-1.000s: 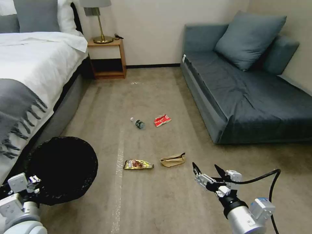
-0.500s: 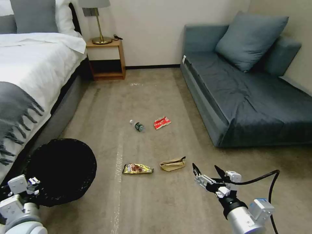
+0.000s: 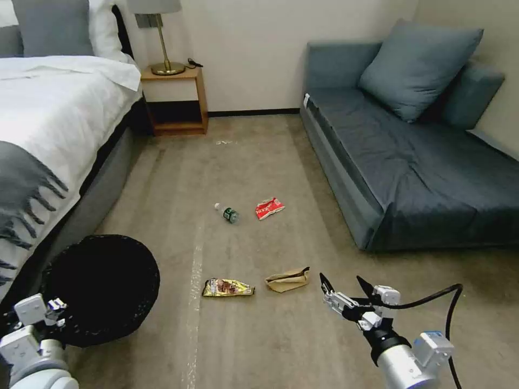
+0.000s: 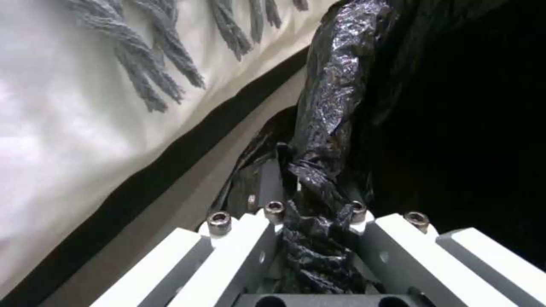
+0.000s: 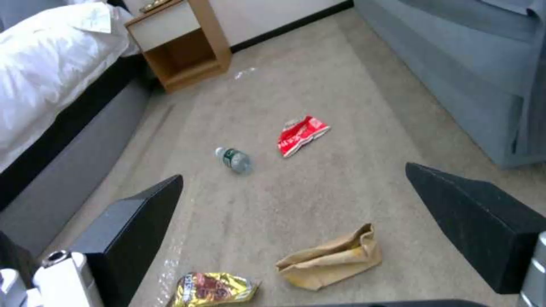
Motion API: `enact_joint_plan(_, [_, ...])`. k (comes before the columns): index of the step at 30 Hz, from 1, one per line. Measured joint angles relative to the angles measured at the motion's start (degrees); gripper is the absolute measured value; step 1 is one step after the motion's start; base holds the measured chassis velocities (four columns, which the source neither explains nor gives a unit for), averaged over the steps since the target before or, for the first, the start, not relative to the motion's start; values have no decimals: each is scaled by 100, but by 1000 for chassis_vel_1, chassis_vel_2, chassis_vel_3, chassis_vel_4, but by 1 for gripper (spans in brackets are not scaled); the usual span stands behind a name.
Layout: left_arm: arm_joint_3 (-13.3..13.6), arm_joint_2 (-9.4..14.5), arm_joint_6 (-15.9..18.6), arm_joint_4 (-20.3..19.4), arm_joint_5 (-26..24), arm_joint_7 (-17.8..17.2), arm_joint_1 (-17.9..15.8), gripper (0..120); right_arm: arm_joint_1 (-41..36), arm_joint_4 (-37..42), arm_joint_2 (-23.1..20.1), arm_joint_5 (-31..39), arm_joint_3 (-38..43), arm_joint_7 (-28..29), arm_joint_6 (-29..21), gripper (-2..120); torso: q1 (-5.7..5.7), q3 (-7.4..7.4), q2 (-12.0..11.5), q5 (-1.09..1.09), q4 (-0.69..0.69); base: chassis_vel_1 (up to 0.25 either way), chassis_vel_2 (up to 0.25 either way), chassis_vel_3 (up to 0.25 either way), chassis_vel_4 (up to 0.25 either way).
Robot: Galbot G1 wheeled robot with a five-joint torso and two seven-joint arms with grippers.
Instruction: Pick up the trash bin, then pick up the garbage on the floor and place it into the trash bin.
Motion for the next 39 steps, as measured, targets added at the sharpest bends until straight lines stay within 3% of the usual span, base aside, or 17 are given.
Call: enact_joint_plan(39, [32,-29,-53,76,-34,38,-41,3,18,-238,15,-182,1,-66,99,100,-1,0,1,0,0,-69,69,70,-71])
